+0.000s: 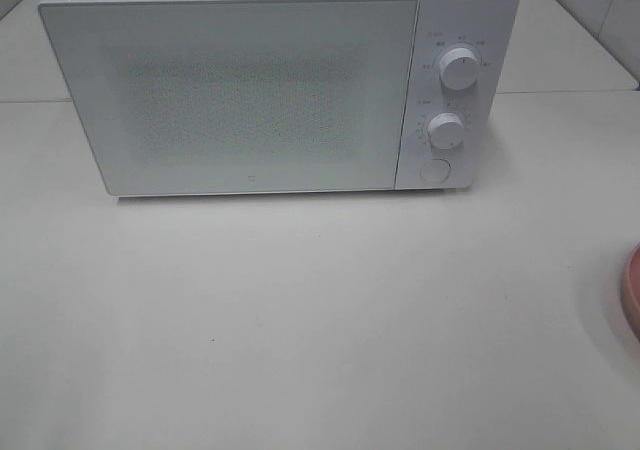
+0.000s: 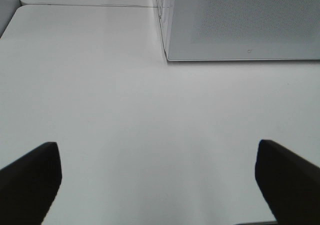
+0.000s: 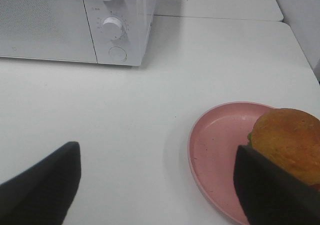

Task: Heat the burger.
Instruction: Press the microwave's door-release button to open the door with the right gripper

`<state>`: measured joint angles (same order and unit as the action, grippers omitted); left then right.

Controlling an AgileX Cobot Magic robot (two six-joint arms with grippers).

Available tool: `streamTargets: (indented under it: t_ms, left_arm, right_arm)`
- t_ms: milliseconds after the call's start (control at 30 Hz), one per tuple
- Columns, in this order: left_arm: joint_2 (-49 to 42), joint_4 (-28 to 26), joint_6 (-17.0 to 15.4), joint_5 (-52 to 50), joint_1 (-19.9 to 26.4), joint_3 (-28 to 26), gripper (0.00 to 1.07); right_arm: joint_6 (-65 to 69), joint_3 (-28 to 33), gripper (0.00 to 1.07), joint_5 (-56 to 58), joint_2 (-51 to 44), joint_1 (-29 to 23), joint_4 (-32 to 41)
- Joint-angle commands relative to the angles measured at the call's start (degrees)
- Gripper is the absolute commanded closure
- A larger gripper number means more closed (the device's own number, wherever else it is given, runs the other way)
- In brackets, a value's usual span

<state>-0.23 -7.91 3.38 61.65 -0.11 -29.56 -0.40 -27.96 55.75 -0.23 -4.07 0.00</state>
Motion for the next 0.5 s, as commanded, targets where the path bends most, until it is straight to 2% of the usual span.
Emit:
streamTargets:
  t_ms: [33,500]
  left_arm:
    - [-0.8,-0.1,0.1,-0.1,0.0,-0.2,0.09]
    - [-0.8,-0.1,0.1,-0.1,0.0,-0.2,0.09]
  right_arm:
    - [-0.1,-0.1,0.31,-0.7,-2.0,0.2,-0.5]
    - [-0.1,-0.1,0.31,-0.7,-2.0,0.2,-0.5]
